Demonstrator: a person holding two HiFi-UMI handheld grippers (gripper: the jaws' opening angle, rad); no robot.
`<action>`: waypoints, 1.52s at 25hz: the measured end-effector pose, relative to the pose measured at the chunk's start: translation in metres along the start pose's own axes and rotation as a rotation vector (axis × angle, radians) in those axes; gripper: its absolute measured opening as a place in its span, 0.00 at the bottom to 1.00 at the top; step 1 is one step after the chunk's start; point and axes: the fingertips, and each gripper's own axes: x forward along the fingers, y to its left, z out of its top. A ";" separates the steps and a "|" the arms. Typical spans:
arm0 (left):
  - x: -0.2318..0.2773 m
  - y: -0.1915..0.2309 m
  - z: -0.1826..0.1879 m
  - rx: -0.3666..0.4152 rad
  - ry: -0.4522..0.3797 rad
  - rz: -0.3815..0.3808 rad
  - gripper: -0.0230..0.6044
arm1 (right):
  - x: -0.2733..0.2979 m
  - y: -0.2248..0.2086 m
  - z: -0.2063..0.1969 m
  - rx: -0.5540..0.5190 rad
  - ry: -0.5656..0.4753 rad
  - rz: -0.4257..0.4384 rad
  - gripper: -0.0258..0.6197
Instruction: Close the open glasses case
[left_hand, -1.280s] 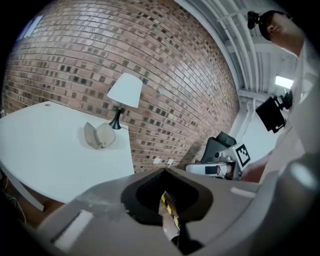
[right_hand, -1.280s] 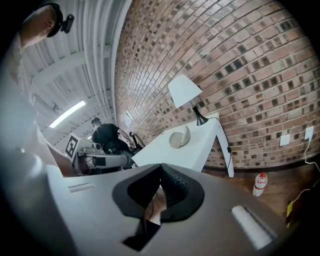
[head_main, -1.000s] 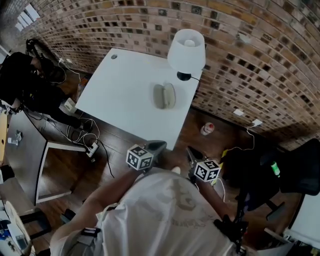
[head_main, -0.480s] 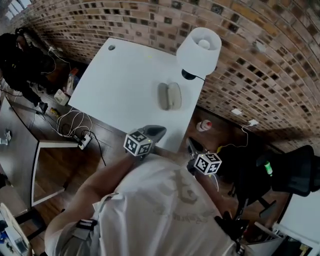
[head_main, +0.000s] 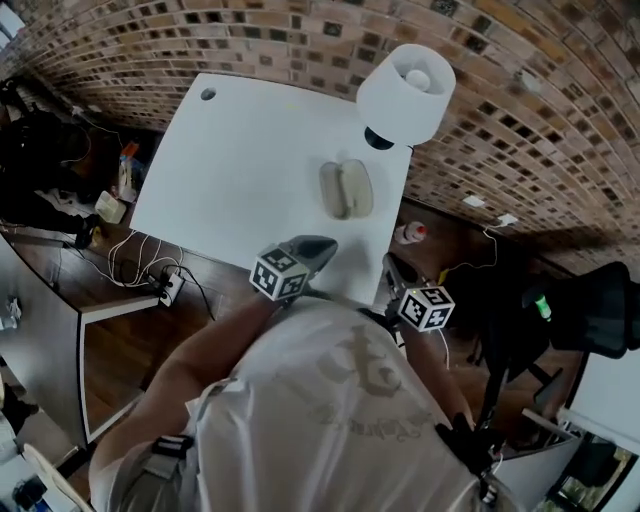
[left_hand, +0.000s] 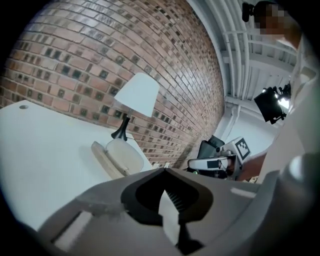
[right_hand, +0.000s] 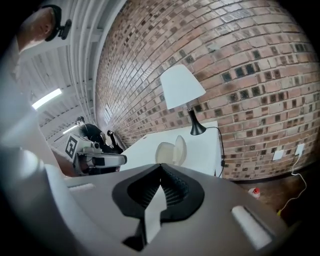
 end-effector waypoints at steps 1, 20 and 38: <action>-0.004 0.005 -0.002 -0.009 0.000 -0.001 0.04 | 0.004 0.005 0.001 -0.016 0.004 0.001 0.05; -0.054 0.063 -0.008 -0.104 -0.068 0.089 0.04 | 0.079 0.028 0.034 -0.245 0.095 0.024 0.05; -0.011 0.047 -0.012 -0.108 -0.038 0.069 0.04 | 0.079 -0.017 0.040 -0.265 0.151 -0.005 0.05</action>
